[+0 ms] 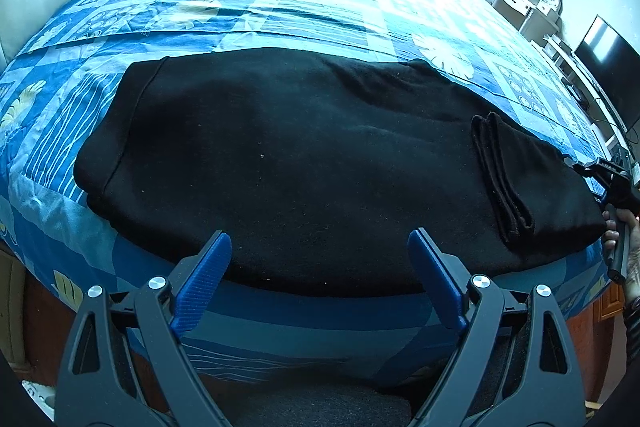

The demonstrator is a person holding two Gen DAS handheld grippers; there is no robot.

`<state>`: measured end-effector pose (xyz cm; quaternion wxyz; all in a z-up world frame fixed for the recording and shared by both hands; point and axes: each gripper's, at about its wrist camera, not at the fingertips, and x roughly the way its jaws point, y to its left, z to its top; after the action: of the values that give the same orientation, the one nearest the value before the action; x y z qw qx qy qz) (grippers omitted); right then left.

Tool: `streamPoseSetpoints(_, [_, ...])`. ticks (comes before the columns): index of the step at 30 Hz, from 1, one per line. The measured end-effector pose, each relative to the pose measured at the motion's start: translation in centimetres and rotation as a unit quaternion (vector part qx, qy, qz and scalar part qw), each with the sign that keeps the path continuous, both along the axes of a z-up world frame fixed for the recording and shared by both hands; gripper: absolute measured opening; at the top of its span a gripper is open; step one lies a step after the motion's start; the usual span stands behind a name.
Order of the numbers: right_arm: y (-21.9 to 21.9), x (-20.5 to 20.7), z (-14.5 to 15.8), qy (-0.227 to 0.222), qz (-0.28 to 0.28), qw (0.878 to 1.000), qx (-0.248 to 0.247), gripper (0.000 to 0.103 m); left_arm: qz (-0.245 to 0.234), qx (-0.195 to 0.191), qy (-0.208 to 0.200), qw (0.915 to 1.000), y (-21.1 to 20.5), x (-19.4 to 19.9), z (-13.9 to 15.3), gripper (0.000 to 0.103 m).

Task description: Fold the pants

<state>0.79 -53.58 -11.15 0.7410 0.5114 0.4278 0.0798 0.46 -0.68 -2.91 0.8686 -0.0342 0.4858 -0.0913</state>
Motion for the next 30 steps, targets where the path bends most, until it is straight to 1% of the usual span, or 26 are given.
streamPoseSetpoints(1, [-0.1, -0.6, 0.0, -0.003, -0.005, 1.000, 0.018, 0.031, 0.000, 0.000, -0.001, 1.0000, 0.0, -0.1, 0.0, 0.090])
streamPoseSetpoints(4, [0.0, -2.5, 0.2, -0.011, -0.008, 0.999, 0.040, 0.032, 0.001, 0.000, -0.005, 1.0000, 0.1, -0.2, 0.2, 0.090])
streamPoseSetpoints(8, [0.4, -5.6, -0.2, -0.020, -0.017, 0.996, 0.082, 0.036, 0.002, -0.003, -0.003, 1.0000, 0.2, -0.1, 0.3, 0.090])
streamPoseSetpoints(13, [1.4, -8.2, -0.3, -0.014, -0.006, 0.996, 0.092, 0.039, 0.000, -0.003, -0.006, 1.0000, 0.1, -0.2, 0.5, 0.090])
streamPoseSetpoints(17, [2.0, -8.9, -0.4, 0.001, 0.004, 0.997, 0.079, 0.039, -0.002, -0.001, -0.011, 0.9999, 0.0, -0.3, 0.7, 0.090])
streamPoseSetpoints(20, [2.8, -8.3, -0.8, 0.019, 0.005, 0.999, 0.039, 0.027, 0.000, -0.001, -0.008, 1.0000, 0.0, -0.2, 0.6, 0.090])
streamPoseSetpoints(21, [2.9, -8.2, -0.9, 0.023, 0.002, 0.999, 0.031, 0.024, 0.001, -0.001, -0.007, 1.0000, 0.0, -0.2, 0.5, 0.090])
streamPoseSetpoints(23, [3.1, -8.2, -1.0, 0.028, -0.001, 0.999, 0.018, 0.022, 0.002, 0.000, -0.008, 1.0000, 0.1, -0.2, 0.5, 0.090])
streamPoseSetpoints(28, [3.2, -8.4, -0.5, 0.026, -0.014, 1.000, 0.007, 0.023, 0.004, 0.002, -0.005, 1.0000, 0.3, 0.1, 0.3, 0.090])
streamPoseSetpoints(30, [2.6, -9.0, -0.1, 0.020, -0.016, 1.000, 0.006, 0.028, 0.006, 0.003, -0.004, 1.0000, 0.4, 0.1, 0.2, 0.090])
